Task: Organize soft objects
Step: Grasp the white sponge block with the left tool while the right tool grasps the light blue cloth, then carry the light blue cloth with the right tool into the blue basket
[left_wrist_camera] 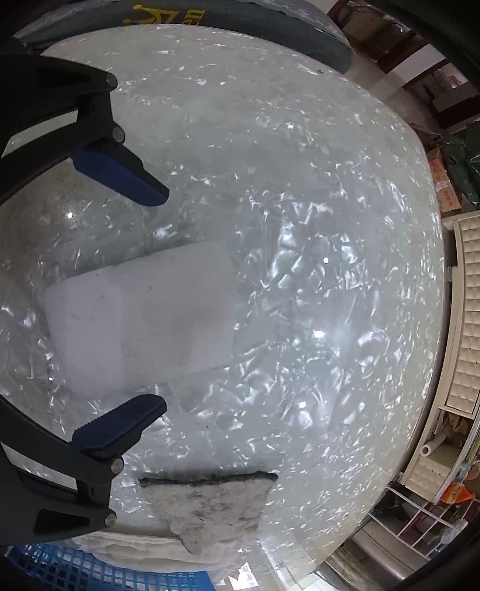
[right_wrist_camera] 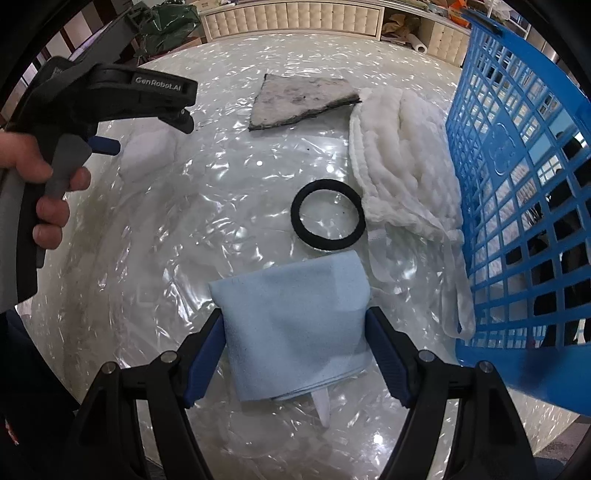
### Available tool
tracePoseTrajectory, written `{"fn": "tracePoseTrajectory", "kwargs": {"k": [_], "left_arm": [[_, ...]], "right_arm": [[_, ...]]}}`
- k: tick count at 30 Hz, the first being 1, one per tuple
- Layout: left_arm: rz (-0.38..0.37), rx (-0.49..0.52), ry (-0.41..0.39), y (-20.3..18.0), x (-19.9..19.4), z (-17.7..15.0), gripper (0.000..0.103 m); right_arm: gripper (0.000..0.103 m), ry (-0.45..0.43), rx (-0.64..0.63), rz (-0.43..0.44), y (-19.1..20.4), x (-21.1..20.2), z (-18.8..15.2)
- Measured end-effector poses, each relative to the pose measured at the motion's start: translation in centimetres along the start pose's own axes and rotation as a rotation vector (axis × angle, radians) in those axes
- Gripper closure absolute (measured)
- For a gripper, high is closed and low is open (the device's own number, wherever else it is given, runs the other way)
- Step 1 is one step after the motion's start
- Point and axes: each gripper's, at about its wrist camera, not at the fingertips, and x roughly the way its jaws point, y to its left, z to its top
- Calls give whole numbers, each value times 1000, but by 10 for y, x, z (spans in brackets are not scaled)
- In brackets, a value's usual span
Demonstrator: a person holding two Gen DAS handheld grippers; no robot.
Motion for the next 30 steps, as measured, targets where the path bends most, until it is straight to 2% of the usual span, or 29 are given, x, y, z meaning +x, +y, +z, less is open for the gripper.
{"fn": "tracePoseTrajectory", "kwargs": {"k": [1,3,8,15,17,23,30], "left_arm": [[-1,3,1,0,-1,-2,13],[-3,-1,-15,3,-6,-2,44],[-23,24,-37,12,-15,0,54],[-119,46,-47,27,-29,-15,55],[-125,50,-58,36,-39,-24,55],[-149,90,-107,54,-72,-52,55],[-178,169,-171,57,-117,-101,55]], "right_arm": [[29,-1,2,2,-1,0,0],[29,-1,2,-1,-2,-1,-1],[29,-4,2,-5,-3,-2,-2],[35,-11,5,-14,-4,0,-3],[36,-14,18,-16,-4,-1,-3],[52,-17,28,-10,-10,-6,-1],[72,-26,19,-19,-7,-13,-3]]}}
